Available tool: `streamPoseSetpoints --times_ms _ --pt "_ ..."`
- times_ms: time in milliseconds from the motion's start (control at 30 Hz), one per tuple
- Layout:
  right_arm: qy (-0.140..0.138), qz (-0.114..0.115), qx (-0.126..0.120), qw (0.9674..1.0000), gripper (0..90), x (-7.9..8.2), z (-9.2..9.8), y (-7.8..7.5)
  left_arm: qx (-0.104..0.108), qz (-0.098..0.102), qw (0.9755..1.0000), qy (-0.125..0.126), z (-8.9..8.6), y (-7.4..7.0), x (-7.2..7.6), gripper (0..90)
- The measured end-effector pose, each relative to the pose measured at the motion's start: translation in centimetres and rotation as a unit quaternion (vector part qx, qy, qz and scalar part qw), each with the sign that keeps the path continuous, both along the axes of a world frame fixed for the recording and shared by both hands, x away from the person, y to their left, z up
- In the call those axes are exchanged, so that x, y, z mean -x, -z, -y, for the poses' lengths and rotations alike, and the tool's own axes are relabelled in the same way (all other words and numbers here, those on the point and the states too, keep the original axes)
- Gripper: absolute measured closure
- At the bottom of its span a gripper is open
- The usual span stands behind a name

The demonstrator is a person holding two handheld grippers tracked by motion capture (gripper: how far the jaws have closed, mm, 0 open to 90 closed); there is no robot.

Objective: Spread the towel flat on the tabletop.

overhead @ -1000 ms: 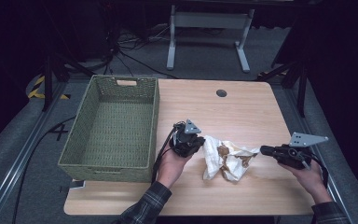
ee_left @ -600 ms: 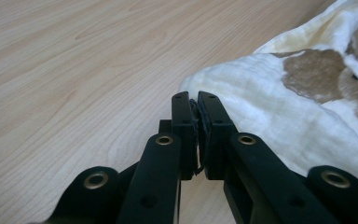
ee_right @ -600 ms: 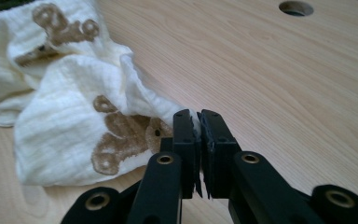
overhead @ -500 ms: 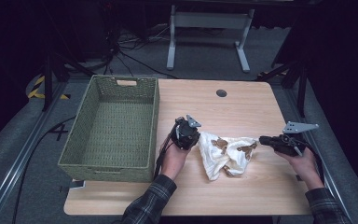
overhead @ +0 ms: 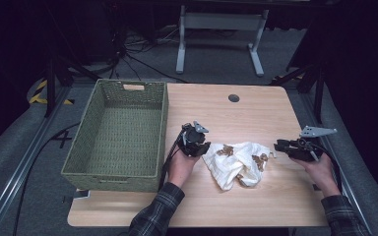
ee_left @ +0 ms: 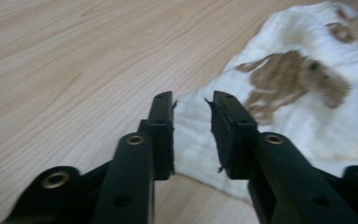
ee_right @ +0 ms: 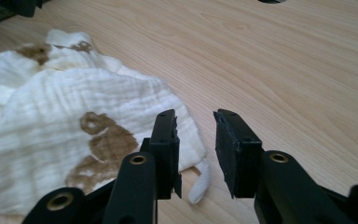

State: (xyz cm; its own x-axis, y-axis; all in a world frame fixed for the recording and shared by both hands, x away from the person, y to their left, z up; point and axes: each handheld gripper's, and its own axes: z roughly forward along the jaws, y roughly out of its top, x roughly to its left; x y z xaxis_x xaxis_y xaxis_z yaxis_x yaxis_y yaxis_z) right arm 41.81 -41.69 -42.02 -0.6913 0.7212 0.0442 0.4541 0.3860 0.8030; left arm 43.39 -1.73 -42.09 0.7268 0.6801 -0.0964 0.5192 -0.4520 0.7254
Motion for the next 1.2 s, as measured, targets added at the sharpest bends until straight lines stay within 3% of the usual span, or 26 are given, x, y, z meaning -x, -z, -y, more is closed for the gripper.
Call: streamPoseSetpoints --times_ms 167,467,533,767,967,1000,1067,1200 --pt "-0.016 -0.009 -0.012 0.9998 66.2 0.9 -0.6 -0.4 0.027 0.003 0.9988 0.04 0.5 -0.8 1.5 60.6" --pt "-0.055 -0.025 -0.012 0.9981 64.4 3.0 -2.8 -0.5 0.03 -0.003 0.9945 0.1 1.5 -1.0 4.7 55.1" --pt "-0.06 -0.023 -0.01 0.9979 64.4 3.4 -3.2 -0.5 0.035 -0.003 0.994 0.103 1.7 -0.8 5.3 54.8" --pt "-0.103 -0.039 -0.007 0.994 64.7 5.4 -5.6 0.1 0.024 -0.014 0.9899 0.139 2.5 0.2 7.7 55.5" --pt "-0.136 -0.041 -0.007 0.9898 66.9 6.7 -7.5 0.4 0.015 -0.015 0.9869 0.16 3.5 0.7 8.9 57.9" --pt "-0.142 -0.045 -0.005 0.9888 67.0 6.9 -7.9 0.5 0.018 -0.018 0.9853 0.169 4.2 1.0 9.1 58.4" --pt "-0.146 -0.047 -0.004 0.9881 67.1 6.9 -8.2 0.6 0.015 -0.018 0.9851 0.17 4.5 1.2 9.3 58.5" --pt "-0.165 -0.055 0.016 0.9846 67.3 7.1 -9.7 1.4 -0.018 -0.024 0.9836 0.178 5.4 2.3 9.2 58.5"
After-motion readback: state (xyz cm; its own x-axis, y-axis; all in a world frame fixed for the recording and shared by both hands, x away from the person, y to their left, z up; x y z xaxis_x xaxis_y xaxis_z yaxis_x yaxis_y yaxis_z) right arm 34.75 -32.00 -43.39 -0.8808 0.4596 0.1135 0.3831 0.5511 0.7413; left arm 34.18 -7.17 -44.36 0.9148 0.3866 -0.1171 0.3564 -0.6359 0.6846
